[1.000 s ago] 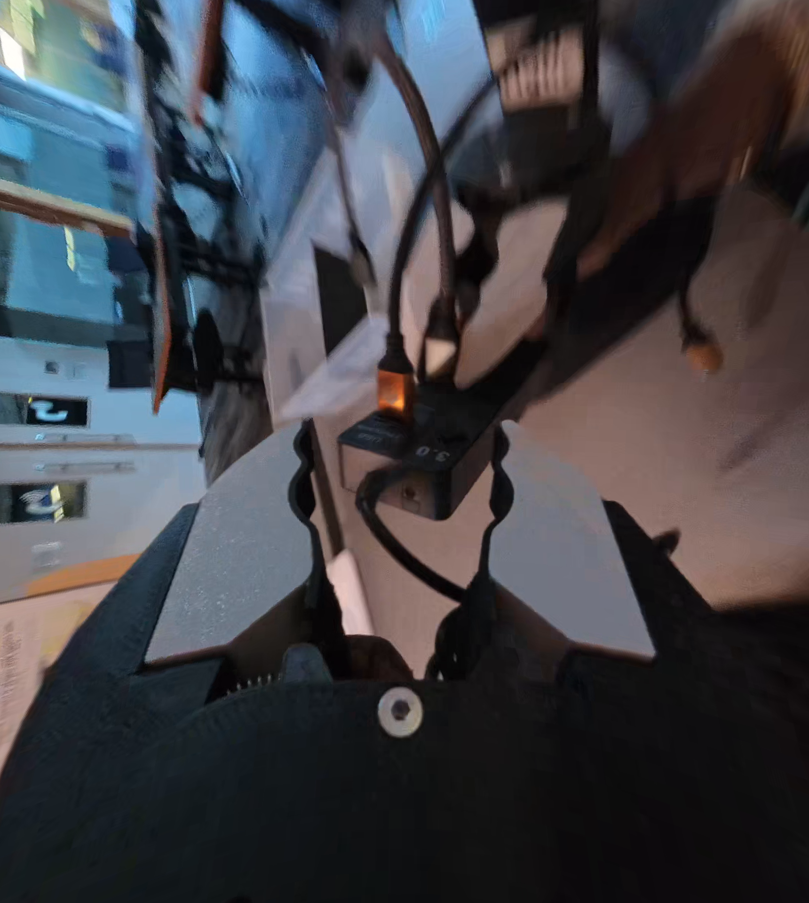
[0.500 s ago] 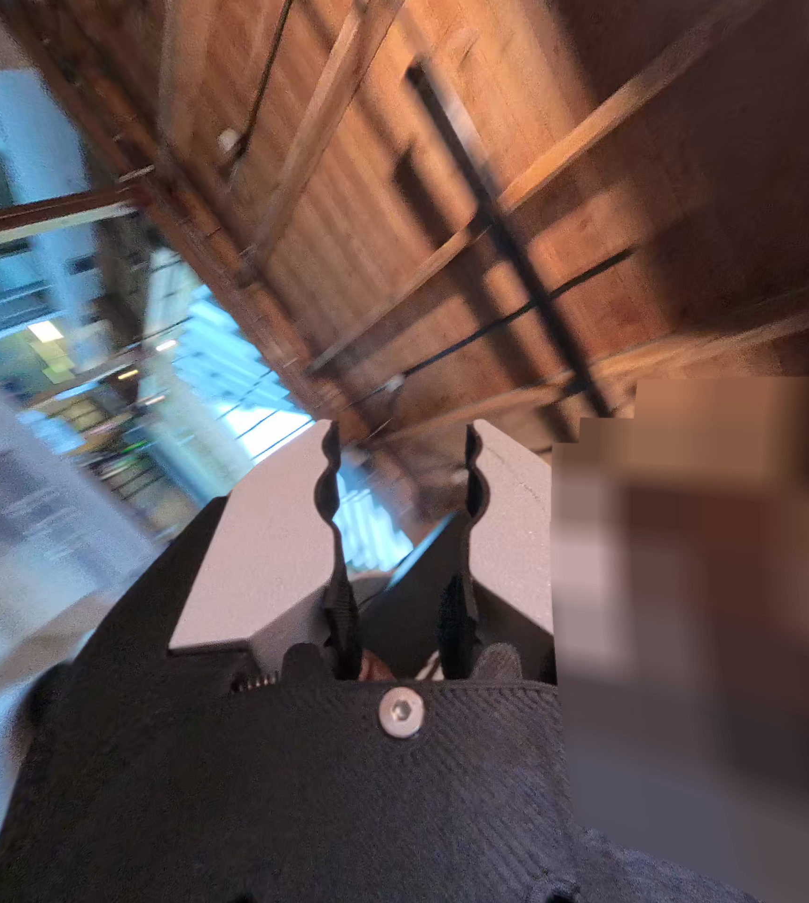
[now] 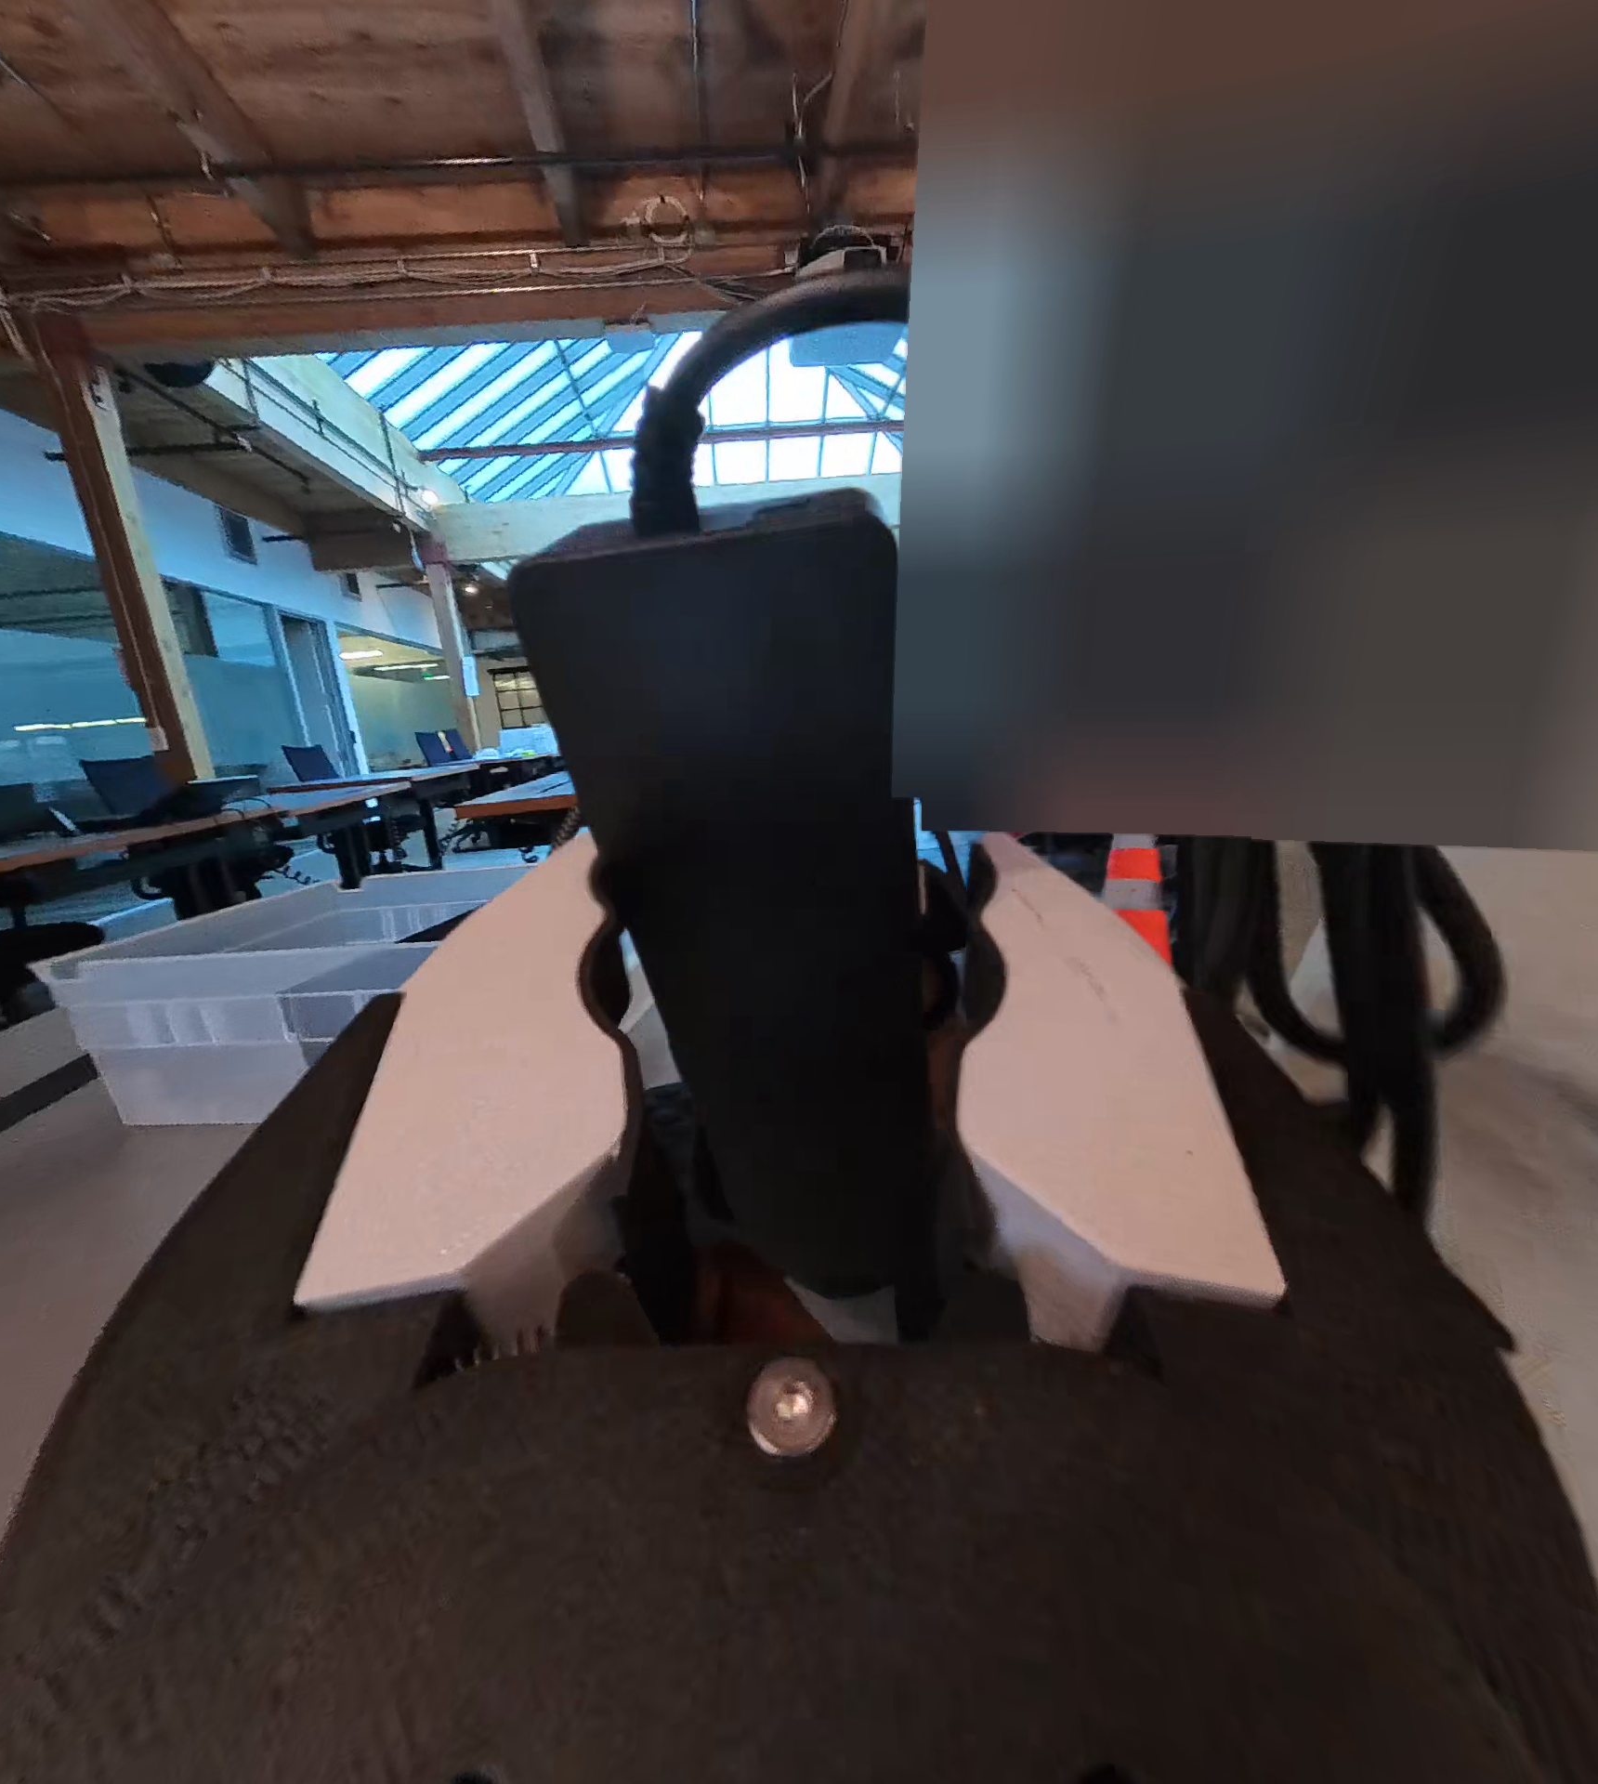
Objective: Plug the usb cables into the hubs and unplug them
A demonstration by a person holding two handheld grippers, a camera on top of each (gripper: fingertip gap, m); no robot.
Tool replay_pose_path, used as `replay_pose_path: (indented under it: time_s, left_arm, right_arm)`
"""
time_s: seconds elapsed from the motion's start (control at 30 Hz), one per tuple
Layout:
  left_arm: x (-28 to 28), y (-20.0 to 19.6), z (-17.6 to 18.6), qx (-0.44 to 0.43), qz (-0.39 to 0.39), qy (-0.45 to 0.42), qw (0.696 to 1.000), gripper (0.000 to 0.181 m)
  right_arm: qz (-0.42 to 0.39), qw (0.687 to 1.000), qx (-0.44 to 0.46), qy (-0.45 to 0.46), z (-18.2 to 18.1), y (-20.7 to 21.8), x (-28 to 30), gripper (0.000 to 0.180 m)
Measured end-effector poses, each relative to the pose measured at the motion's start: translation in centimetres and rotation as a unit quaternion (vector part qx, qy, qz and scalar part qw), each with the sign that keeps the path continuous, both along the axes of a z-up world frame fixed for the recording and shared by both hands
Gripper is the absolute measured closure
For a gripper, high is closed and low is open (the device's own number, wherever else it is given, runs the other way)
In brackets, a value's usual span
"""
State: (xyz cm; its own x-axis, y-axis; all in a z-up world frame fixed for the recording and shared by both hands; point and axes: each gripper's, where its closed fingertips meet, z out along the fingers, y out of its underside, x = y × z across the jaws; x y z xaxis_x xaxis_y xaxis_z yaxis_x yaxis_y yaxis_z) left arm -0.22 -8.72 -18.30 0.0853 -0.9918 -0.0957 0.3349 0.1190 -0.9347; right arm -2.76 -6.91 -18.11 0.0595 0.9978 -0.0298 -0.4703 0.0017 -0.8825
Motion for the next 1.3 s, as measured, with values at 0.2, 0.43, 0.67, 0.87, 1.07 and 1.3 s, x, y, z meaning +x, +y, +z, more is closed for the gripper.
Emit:
replay_pose_path:
  time_s: [0.2, 0.43, 0.67, 0.87, 1.07, 1.3]
  left_arm:
    - [-0.3, 0.3, -0.5, 0.002, 0.011, 0.024, 1.000, 0.125]
    - [-0.3, -0.3, -0.9, -0.010, -0.016, 0.040, 0.999, 0.125]
    - [-0.8, -0.4, -0.5, -0.008, -0.022, 0.030, 0.999, 0.126]
    - [-1.0, -0.6, -0.1, -0.006, -0.035, 0.018, 0.999, 0.126]
    - [-0.8, -1.5, -0.5, -0.014, -0.062, 0.031, 0.997, 0.125]
    - [-0.6, -1.6, -0.8, 0.008, -0.049, 0.057, 0.997, 0.124]
  right_arm:
    - [0.016, 1.000, -0.011, -0.009, -0.1, -0.1, -0.3, 0.162]
    - [0.025, 1.000, -0.004, 0.006, 0.2, -0.3, 0.7, 0.171]
    - [0.000, 0.999, 0.013, -0.038, -0.8, -0.2, -0.4, 0.152]
    - [0.007, 0.997, 0.030, -0.064, -1.3, -0.7, -0.9, 0.163]
    - [0.028, 0.997, 0.032, -0.061, -1.2, -1.3, -0.7, 0.163]
    - [0.030, 0.997, 0.051, -0.057, -0.9, -1.7, -0.5, 0.163]
